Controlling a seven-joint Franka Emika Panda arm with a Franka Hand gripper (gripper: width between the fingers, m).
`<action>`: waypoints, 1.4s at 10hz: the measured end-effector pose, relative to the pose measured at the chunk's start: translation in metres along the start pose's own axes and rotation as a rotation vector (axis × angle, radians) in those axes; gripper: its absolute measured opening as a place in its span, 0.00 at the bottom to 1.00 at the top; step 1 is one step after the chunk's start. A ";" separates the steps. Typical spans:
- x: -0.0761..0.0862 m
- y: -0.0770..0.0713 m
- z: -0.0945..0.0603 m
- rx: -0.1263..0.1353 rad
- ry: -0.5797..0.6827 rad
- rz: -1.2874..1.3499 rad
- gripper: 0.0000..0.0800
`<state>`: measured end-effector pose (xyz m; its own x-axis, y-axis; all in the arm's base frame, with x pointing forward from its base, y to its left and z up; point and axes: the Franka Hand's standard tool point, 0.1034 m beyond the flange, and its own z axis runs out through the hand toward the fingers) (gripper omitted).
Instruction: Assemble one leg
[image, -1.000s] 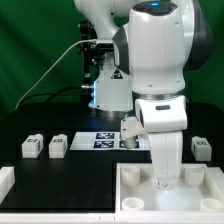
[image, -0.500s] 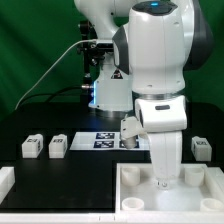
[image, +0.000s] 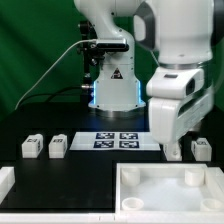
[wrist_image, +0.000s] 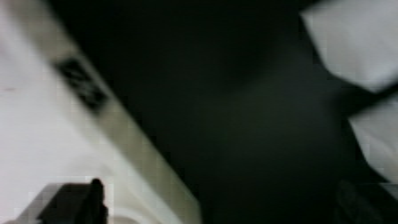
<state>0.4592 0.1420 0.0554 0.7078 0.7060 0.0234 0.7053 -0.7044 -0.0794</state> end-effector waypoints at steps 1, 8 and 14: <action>0.005 -0.009 0.001 0.002 0.001 0.085 0.81; 0.010 -0.051 0.012 0.050 -0.063 0.729 0.81; -0.012 -0.061 0.020 0.157 -0.469 0.721 0.81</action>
Offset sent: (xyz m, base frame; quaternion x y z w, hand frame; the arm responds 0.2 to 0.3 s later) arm 0.0000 0.0000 0.0000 0.0000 0.0000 0.1790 0.9838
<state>0.4067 0.1780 0.0398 0.8655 0.0735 -0.4954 0.0536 -0.9971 -0.0543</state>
